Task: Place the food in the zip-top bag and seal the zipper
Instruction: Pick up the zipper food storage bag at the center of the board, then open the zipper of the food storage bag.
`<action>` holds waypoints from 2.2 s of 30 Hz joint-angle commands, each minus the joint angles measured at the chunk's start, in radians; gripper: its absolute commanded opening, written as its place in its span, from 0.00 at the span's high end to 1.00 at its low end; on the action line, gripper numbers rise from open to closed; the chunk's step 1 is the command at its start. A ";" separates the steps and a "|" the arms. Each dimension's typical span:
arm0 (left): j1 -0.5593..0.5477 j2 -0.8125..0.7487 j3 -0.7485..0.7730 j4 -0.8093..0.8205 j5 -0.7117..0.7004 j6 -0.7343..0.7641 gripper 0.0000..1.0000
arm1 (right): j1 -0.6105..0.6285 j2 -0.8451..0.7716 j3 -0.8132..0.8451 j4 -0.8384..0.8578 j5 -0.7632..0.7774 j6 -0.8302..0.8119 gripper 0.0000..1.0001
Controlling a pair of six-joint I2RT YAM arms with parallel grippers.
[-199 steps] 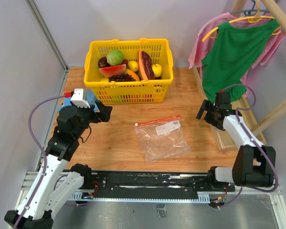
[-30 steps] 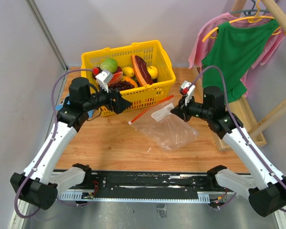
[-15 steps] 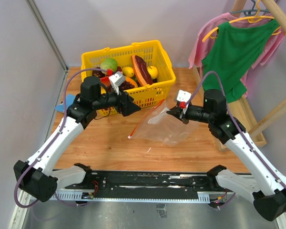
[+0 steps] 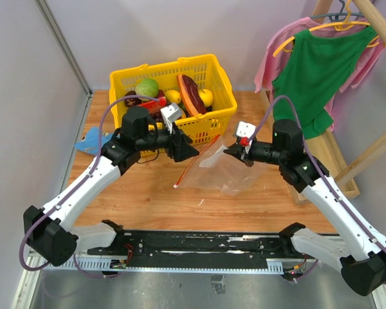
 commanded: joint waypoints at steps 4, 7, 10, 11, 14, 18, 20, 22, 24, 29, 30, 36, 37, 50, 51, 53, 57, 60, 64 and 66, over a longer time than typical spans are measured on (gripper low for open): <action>-0.032 0.031 0.001 0.036 -0.019 0.024 0.35 | 0.017 0.009 0.025 0.041 -0.027 -0.010 0.99; -0.037 0.036 -0.004 0.029 -0.044 0.032 0.37 | 0.016 0.013 0.027 0.042 -0.028 -0.009 0.99; -0.039 0.041 -0.005 0.018 -0.069 0.039 0.41 | 0.017 0.015 0.028 0.045 -0.029 -0.009 0.99; -0.039 0.044 -0.003 0.013 -0.076 0.042 0.42 | 0.016 0.014 0.029 0.046 -0.030 -0.007 0.99; -0.042 0.046 -0.005 0.002 -0.087 0.050 0.46 | 0.016 0.017 0.030 0.051 -0.032 -0.005 0.99; -0.048 0.051 -0.020 -0.011 -0.091 0.062 0.49 | 0.017 0.019 0.029 0.062 -0.033 0.002 0.99; -0.054 0.053 -0.031 -0.012 -0.091 0.063 0.51 | 0.017 0.020 0.030 0.065 -0.033 0.004 0.99; -0.057 0.056 -0.042 -0.013 -0.090 0.066 0.56 | 0.017 0.022 0.030 0.067 -0.031 0.005 0.99; -0.061 0.062 -0.044 -0.017 -0.083 0.068 0.62 | 0.017 0.024 0.027 0.071 -0.031 0.007 0.99; -0.074 0.056 -0.037 -0.019 -0.064 0.067 0.88 | 0.016 0.031 0.020 0.082 -0.009 0.020 0.99; -0.076 0.052 -0.036 -0.018 -0.062 0.063 0.93 | 0.016 0.031 0.020 0.085 0.000 0.026 0.99; -0.091 0.023 -0.038 -0.018 -0.082 0.004 1.00 | 0.016 0.027 0.022 0.106 0.076 0.089 0.87; -0.094 0.017 -0.037 -0.021 -0.093 -0.014 1.00 | 0.016 0.027 0.025 0.107 0.090 0.103 0.85; -0.127 -0.063 -0.049 -0.069 -0.322 -0.287 1.00 | 0.017 -0.008 0.077 0.006 0.407 0.354 0.31; -0.129 -0.064 -0.049 -0.069 -0.335 -0.305 1.00 | 0.016 -0.011 0.085 -0.005 0.410 0.370 0.30; -0.131 -0.064 -0.044 -0.069 -0.364 -0.343 1.00 | 0.019 -0.011 0.096 -0.018 0.419 0.423 0.24; -0.135 -0.053 -0.025 -0.064 -0.400 -0.420 1.00 | 0.054 -0.008 0.106 -0.037 0.488 0.563 0.23; -0.142 -0.049 -0.021 -0.041 -0.416 -0.475 1.00 | 0.102 -0.004 0.108 -0.056 0.574 0.685 0.23; -0.169 -0.046 -0.023 -0.007 -0.444 -0.535 0.99 | 0.182 0.003 0.124 -0.079 0.702 0.778 0.24; -0.187 -0.038 -0.023 -0.003 -0.470 -0.552 1.00 | 0.225 0.005 0.131 -0.064 0.756 0.809 0.25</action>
